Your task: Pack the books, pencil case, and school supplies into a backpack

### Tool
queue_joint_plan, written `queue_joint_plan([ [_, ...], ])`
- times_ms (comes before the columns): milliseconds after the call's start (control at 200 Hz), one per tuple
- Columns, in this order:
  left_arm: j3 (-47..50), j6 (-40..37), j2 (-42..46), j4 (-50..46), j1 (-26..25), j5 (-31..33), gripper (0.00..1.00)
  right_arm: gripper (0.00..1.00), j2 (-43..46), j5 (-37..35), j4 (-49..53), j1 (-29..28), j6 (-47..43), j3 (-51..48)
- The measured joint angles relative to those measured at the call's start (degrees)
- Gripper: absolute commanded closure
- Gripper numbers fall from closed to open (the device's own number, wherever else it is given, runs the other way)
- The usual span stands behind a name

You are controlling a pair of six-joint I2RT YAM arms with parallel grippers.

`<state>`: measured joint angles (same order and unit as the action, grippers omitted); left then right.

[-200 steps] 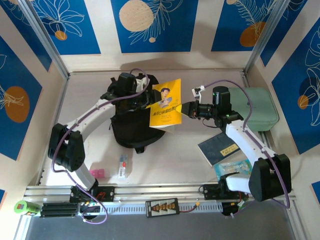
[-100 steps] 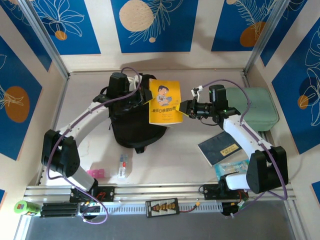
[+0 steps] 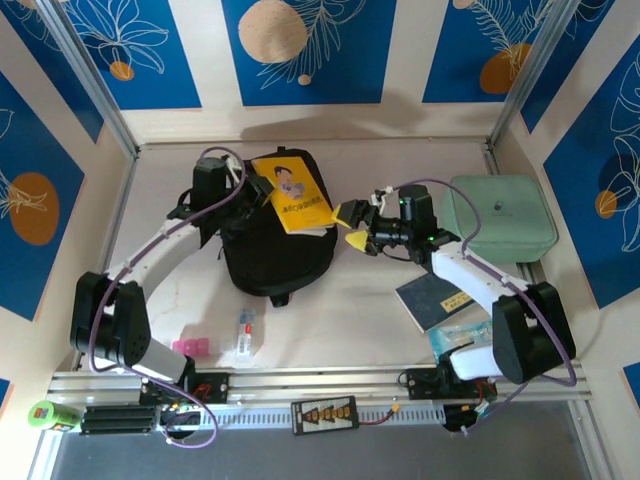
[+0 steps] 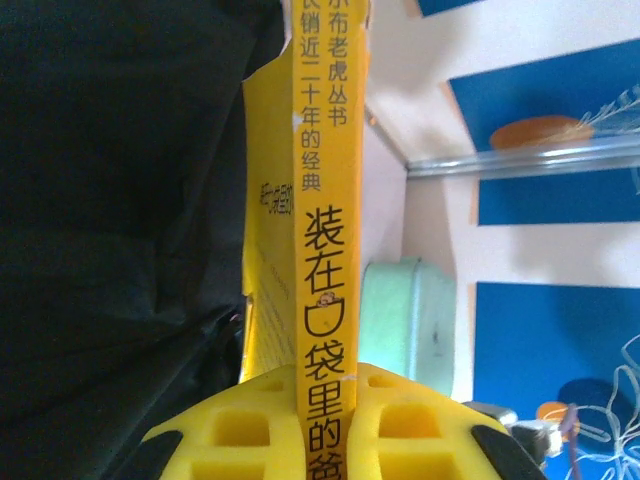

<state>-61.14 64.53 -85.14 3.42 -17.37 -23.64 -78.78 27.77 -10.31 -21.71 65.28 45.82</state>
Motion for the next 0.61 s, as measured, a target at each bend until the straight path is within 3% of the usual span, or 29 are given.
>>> queue_joint_plan([
  [335,2.75,10.73,1.86,11.72,-0.11,4.46,1.0,0.01,-7.32,-8.22,-23.39,-7.85,18.56,-0.09],
  [605,5.42,16.63,1.66,18.53,-0.15,4.44,1.0,0.0,-11.76,-15.45,-34.84,-9.9,26.34,-0.22],
])
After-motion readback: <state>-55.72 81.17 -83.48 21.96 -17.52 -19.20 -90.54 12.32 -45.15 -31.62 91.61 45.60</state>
